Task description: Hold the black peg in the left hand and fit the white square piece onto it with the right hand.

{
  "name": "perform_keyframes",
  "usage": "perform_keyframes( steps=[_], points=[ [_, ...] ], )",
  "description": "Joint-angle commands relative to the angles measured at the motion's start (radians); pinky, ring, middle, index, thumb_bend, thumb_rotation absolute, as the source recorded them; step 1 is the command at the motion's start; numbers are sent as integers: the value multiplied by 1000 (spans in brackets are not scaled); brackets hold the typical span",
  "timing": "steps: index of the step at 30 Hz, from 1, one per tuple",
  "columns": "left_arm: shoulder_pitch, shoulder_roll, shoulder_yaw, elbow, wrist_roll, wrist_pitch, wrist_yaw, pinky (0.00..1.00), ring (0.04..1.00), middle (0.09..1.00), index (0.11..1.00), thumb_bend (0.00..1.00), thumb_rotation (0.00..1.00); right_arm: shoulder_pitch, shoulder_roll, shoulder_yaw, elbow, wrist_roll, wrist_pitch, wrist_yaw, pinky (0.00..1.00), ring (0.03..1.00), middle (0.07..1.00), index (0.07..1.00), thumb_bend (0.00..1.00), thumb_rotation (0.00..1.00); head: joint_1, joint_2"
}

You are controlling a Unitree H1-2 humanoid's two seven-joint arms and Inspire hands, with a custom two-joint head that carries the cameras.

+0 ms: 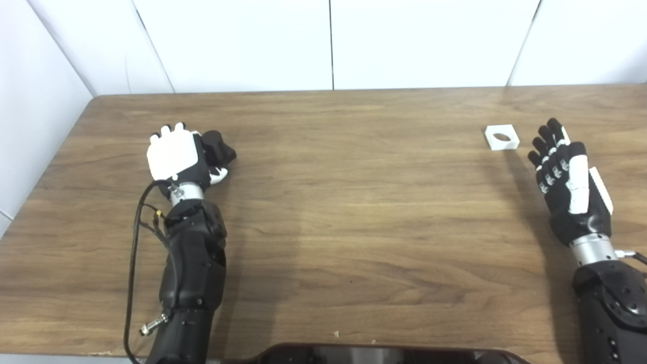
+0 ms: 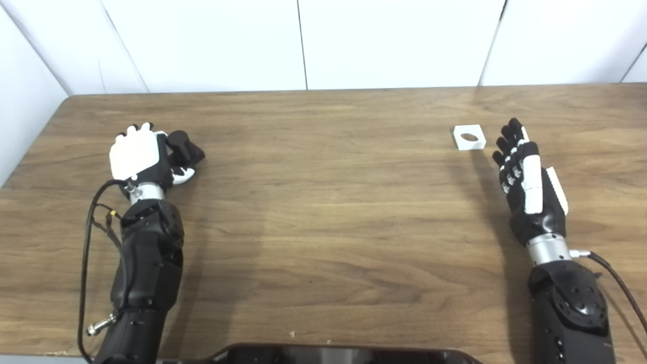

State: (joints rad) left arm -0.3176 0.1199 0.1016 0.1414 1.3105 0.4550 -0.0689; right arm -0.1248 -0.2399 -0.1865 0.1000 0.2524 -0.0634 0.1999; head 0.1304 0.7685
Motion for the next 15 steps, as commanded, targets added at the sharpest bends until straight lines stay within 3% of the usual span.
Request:
perform_keyframes(
  steps=[1,4,15],
  points=[
    [-2,20,1,-12,-6,15,11,1000,1000,964,524,560,81,47,14,3,47,16,-21,13,1000,1000,1000,1000,560,1000,0,1],
    [-1,25,-5,-10,-15,14,17,1000,1000,963,495,514,65,49,16,1,42,21,-18,11,1000,1000,1000,1000,551,1000,0,2],
    [6,37,-23,-15,-50,14,28,1000,1000,956,491,511,64,51,14,5,44,14,-19,7,1000,1000,1000,1000,573,1000,-11,1]
  ],
)
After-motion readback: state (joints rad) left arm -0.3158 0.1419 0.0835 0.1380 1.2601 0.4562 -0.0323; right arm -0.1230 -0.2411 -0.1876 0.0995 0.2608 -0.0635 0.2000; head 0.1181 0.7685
